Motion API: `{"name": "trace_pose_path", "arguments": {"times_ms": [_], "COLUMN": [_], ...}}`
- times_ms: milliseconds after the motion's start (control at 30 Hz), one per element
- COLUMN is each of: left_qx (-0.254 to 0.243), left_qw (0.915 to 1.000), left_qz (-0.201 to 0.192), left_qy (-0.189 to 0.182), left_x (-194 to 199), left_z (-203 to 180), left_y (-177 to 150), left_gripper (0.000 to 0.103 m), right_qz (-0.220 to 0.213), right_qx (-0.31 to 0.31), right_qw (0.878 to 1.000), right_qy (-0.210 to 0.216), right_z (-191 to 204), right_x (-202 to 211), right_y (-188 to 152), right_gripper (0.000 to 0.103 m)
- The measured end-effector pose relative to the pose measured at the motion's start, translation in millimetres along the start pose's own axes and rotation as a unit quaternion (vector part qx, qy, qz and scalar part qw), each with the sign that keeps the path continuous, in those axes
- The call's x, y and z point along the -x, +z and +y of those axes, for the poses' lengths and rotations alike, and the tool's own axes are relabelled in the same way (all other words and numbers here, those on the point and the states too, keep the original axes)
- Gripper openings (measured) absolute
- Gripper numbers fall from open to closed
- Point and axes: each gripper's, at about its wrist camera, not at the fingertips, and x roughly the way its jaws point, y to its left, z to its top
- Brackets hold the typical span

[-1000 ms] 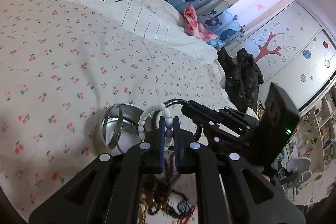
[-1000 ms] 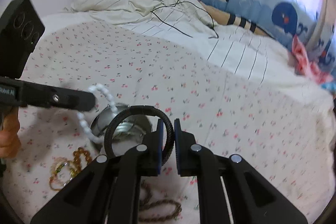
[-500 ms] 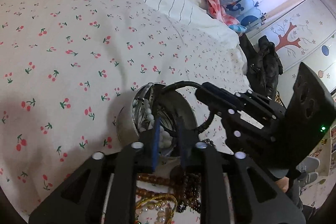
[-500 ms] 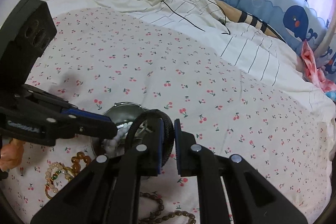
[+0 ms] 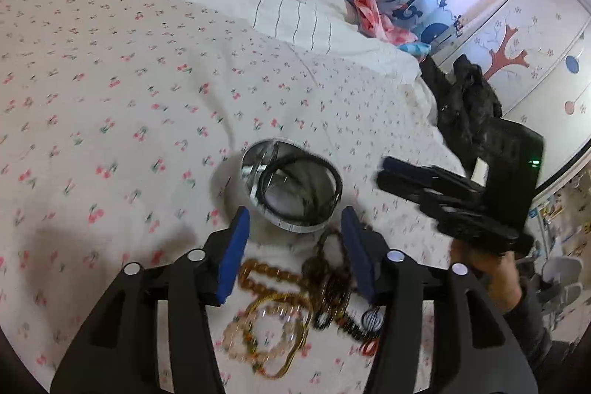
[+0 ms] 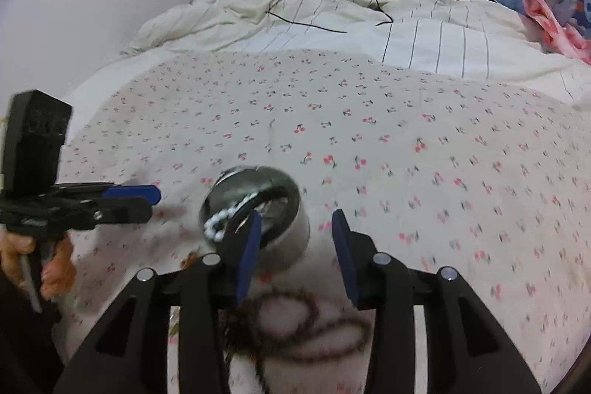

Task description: Organize jewelry

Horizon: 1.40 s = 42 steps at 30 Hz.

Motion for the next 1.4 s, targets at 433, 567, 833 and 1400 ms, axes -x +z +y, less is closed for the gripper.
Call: {"name": "trace_pose_path", "arguments": {"times_ms": [433, 567, 833, 1400], "left_qx": [-0.031, -0.048, -0.066, -0.117], "left_qw": [0.9946, 0.9910, 0.9882, 0.9835], "left_qz": [0.073, 0.102, 0.123, 0.129], "left_qy": [0.067, 0.072, 0.062, 0.049], "left_x": [-5, -10, -16, -28], "left_z": [17, 22, 27, 5], "left_y": [-53, -62, -77, -86], "left_gripper": [0.052, 0.052, 0.054, 0.034], "right_qz": [0.057, 0.058, 0.033, 0.087], "right_qx": [-0.056, -0.050, 0.059, 0.138], "right_qw": [0.992, 0.989, 0.981, 0.976], "right_qy": [0.095, 0.128, 0.182, 0.144], "right_z": [-29, -23, 40, 71], "right_x": [21, 15, -7, -68], "right_y": [-84, -87, -60, -62], "right_gripper": [0.046, 0.046, 0.046, 0.023]}}
